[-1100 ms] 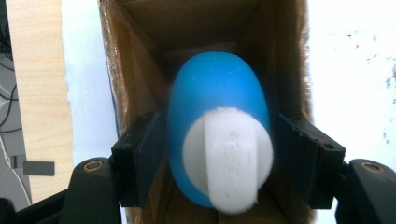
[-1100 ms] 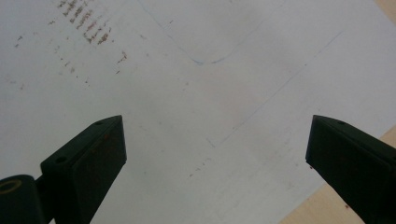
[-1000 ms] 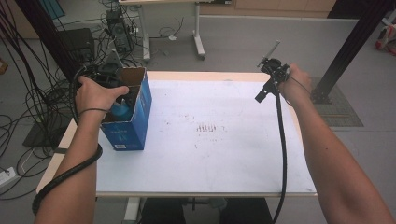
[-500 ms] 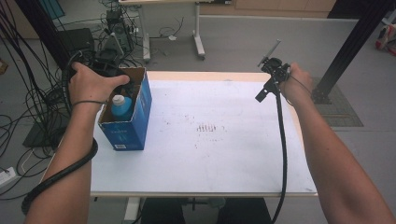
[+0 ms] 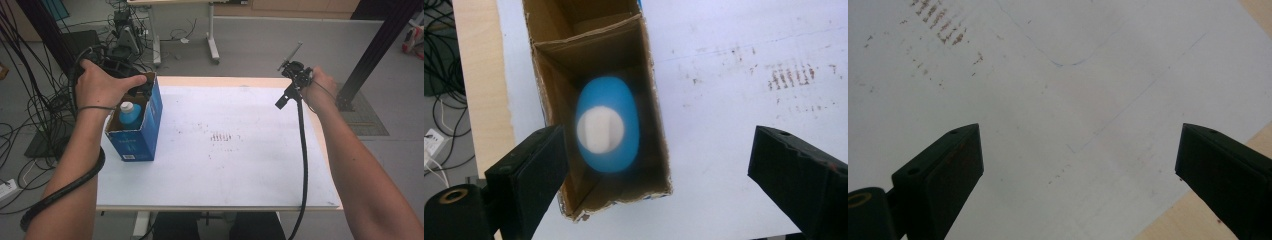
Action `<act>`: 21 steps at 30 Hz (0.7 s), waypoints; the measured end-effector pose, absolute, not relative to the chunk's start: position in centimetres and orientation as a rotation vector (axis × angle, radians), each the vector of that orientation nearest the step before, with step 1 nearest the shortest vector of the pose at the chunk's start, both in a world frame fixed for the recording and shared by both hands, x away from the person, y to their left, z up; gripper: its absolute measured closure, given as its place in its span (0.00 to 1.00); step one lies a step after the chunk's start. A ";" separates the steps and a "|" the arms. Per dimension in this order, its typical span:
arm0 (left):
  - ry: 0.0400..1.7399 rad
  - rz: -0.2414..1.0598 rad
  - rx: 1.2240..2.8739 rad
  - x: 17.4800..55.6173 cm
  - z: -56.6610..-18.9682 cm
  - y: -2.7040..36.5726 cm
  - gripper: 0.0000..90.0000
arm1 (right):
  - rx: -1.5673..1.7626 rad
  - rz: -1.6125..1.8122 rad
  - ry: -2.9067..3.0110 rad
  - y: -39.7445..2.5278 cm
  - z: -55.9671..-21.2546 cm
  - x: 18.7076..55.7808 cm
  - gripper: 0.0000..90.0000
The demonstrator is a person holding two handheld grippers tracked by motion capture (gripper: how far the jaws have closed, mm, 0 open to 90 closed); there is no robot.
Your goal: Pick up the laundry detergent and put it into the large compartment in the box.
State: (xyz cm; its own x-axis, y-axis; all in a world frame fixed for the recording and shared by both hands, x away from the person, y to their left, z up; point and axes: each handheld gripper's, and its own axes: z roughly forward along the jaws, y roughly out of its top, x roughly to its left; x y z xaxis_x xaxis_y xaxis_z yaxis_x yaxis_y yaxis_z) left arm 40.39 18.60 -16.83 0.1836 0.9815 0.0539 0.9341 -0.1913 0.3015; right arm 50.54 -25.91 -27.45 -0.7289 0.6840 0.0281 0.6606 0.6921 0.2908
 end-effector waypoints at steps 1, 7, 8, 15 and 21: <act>1.853 0.338 2.257 40.3 -16.7 18.4 0.07 | 1.118 0.433 2.814 -25.9 -27.5 50.6 0.05; 1.828 0.337 2.280 39.8 -16.7 17.5 0.07 | 1.120 0.437 2.814 -26.0 -27.5 50.6 0.05; 1.814 0.337 2.283 39.7 -16.6 17.4 0.07 | 1.122 0.436 2.814 -26.1 -27.5 50.6 0.05; 1.752 0.316 2.301 39.6 -16.4 15.8 0.07 | 1.129 0.439 2.807 -26.2 -27.4 50.5 0.05; 1.681 0.299 2.333 39.4 -16.2 14.0 0.07 | 1.137 0.443 2.809 -26.4 -27.4 50.5 0.05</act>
